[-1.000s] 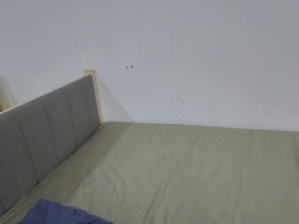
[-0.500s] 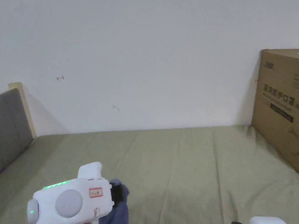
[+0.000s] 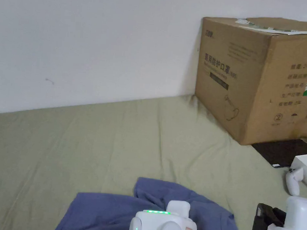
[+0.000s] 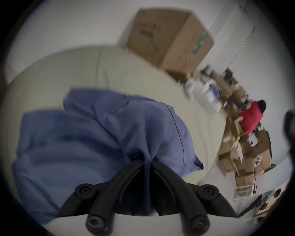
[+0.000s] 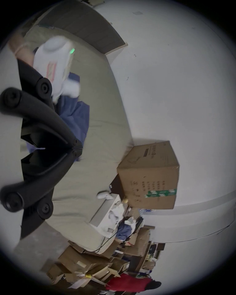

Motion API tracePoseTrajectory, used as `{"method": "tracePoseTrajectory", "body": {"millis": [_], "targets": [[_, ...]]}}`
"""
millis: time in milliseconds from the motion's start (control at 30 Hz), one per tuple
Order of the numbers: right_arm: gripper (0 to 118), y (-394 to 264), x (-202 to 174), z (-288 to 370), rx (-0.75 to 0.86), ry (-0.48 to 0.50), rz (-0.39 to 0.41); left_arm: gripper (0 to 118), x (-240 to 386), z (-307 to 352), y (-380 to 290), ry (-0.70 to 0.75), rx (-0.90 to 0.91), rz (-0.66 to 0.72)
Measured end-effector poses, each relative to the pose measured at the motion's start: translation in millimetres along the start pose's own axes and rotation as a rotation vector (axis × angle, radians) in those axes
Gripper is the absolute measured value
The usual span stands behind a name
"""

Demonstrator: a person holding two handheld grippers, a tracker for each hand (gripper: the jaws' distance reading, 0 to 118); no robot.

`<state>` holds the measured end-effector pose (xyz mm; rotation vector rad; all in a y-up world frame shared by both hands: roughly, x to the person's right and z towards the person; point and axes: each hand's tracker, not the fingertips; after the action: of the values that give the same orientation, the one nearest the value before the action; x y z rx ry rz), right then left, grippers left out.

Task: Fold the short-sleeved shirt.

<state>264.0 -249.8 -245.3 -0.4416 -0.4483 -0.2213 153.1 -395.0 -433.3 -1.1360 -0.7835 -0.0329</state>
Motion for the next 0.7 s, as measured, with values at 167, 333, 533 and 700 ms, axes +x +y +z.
{"method": "tracePoseTrajectory", "body": {"millis": [167, 333, 533, 700], "targets": [[0, -15.3, 10.8, -8.2, -0.054, -0.036, 0.003, 71, -2.7, -12.2, -25.3, -0.076, -0.046, -0.07], [0, -17.1, 6.3, -17.5, -0.088, -0.008, -0.025, 106, -18.7, 47.5, -6.1, -0.108, 0.025, -0.052], [0, -21.0, -25.2, -22.4, -0.099, 0.054, 0.07, 106, -80.8, 122.7, -4.2, 0.028, 0.22, 0.031], [0, -32.1, -53.3, -37.6, -0.145, 0.122, 0.118, 1, -151.2, 131.0, -33.7, 0.165, 0.217, 0.229]]}}
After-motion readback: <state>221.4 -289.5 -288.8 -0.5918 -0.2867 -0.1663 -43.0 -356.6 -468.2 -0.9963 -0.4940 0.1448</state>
